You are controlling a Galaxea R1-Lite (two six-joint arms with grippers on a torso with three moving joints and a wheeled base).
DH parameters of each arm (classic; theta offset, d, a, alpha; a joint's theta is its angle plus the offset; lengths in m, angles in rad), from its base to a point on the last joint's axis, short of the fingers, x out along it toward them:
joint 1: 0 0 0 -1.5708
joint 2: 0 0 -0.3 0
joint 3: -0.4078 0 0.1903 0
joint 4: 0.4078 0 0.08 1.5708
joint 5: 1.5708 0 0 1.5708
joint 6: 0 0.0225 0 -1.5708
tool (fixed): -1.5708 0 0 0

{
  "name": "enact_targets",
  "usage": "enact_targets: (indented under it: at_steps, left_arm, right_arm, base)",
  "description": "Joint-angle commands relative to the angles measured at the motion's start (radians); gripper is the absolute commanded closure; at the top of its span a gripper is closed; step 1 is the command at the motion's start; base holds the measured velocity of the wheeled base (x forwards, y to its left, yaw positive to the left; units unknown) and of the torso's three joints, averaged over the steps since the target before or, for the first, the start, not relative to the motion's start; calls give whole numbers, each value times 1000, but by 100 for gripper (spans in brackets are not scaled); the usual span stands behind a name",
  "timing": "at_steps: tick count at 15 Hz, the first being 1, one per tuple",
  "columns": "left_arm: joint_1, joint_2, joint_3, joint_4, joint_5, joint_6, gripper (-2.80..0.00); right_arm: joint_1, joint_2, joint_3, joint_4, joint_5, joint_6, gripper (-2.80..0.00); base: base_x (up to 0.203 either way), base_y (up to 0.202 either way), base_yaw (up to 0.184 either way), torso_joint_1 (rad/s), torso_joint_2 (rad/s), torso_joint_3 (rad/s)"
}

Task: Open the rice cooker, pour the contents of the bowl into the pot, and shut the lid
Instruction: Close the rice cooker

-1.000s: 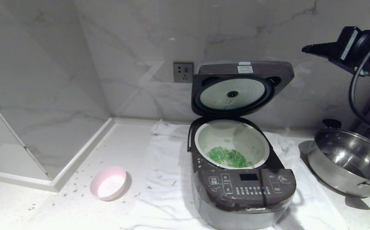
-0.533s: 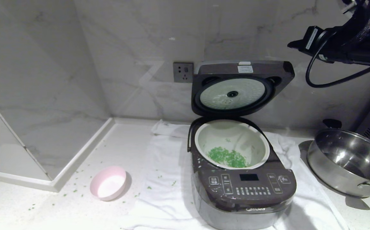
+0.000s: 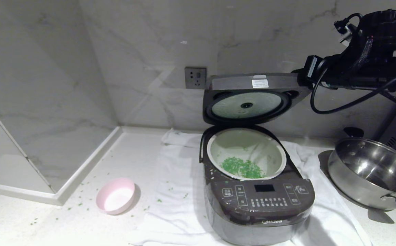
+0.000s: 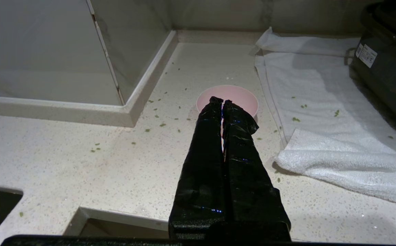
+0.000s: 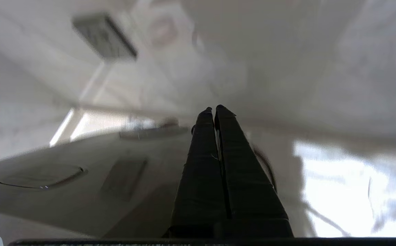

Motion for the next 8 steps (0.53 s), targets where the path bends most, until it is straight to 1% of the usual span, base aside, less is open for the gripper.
enact_targets:
  at_steps: [1, 4, 8]
  left_arm:
    - [0, 0, 8, -1, 0, 1, 0]
    - [0, 0, 8, -1, 0, 1, 0]
    - [3, 0, 8, -1, -1, 1, 0]
  right_arm:
    - [4, -50, 92, 2, 3, 2, 0]
    - [5, -137, 209, 0, 7, 4, 0]
    - [28, -238, 404, -1, 6, 4, 0]
  base:
    - [0, 0, 0, 0, 0, 0]
    - [0, 0, 0, 0, 0, 0]
    - [0, 0, 0, 0, 0, 0]
